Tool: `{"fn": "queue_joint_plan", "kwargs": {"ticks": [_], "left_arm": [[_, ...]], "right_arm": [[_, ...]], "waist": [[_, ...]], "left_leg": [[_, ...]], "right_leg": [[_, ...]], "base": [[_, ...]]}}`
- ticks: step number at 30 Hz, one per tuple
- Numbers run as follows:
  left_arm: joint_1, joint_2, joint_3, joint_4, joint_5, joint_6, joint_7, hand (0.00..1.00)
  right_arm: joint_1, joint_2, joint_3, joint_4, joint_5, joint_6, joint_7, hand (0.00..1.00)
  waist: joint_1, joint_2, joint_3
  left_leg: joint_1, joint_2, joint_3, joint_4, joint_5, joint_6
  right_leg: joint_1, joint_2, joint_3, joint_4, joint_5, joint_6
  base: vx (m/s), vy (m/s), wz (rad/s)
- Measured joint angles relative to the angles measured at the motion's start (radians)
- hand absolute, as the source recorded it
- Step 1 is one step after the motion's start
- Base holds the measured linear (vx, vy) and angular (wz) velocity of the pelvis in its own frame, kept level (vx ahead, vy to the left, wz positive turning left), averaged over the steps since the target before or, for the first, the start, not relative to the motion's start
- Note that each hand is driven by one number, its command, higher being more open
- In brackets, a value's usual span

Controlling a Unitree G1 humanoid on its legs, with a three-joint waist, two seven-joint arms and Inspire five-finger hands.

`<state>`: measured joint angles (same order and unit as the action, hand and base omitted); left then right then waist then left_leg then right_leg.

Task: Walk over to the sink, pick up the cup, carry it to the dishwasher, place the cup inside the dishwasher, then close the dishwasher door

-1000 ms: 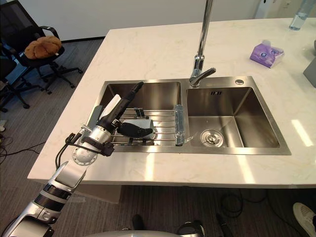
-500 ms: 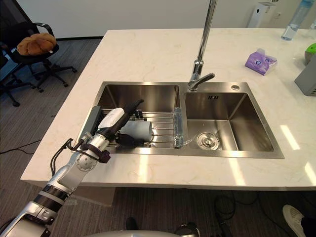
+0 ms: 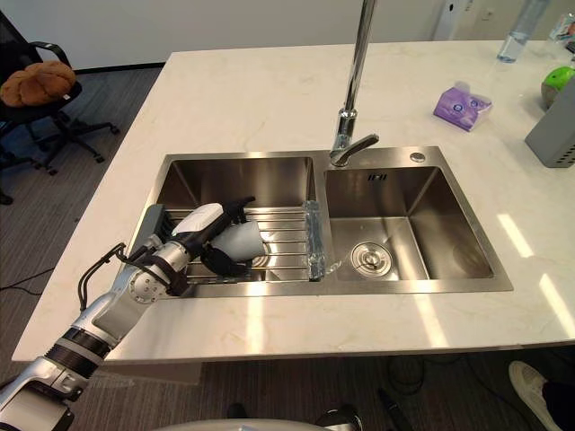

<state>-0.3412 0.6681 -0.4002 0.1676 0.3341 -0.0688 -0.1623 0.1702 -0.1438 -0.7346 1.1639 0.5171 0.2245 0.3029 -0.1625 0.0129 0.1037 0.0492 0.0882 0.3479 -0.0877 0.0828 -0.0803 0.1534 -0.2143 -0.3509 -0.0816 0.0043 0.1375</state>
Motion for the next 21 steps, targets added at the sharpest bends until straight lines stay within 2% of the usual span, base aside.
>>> {"fn": "queue_joint_plan", "kwargs": {"ticks": [7,9,14,21], "left_arm": [[-0.070,0.061,-0.036,-0.006,-0.064,0.033,-0.107,1.00],[-0.076,0.066,-0.039,-0.006,-0.078,0.042,-0.115,1.00],[-0.077,0.081,-0.043,-0.006,-0.119,0.055,-0.107,1.00],[-0.068,0.084,-0.064,-0.007,-0.182,0.037,-0.024,1.00]], "right_arm": [[-0.003,0.011,0.048,-0.007,0.003,-0.001,-0.022,1.00],[-0.002,0.011,0.052,-0.009,0.003,-0.001,-0.026,1.00],[-0.001,0.010,0.072,-0.021,0.004,-0.002,-0.033,1.00],[-0.003,0.010,0.077,-0.030,0.012,-0.002,-0.040,1.00]], "waist": [[-0.003,0.006,0.001],[-0.004,0.009,0.002],[-0.017,0.027,0.008],[-0.014,0.039,0.016]], "left_leg": [[0.000,0.000,0.001,0.000,-0.003,-0.002],[0.000,0.000,0.002,0.000,-0.003,-0.002],[0.001,0.000,0.003,0.000,-0.004,-0.003],[0.001,0.000,0.006,0.000,-0.006,-0.003]], "right_leg": [[0.001,-0.001,-0.009,-0.002,0.000,0.000],[0.001,-0.001,-0.009,-0.002,0.000,0.000],[0.000,-0.001,-0.009,-0.002,0.001,0.002],[-0.002,-0.001,-0.008,-0.002,0.001,0.002]], "base": [[0.00,0.000,0.00],[0.00,0.000,0.00],[0.00,0.000,0.00],[0.00,0.000,0.00]]}}
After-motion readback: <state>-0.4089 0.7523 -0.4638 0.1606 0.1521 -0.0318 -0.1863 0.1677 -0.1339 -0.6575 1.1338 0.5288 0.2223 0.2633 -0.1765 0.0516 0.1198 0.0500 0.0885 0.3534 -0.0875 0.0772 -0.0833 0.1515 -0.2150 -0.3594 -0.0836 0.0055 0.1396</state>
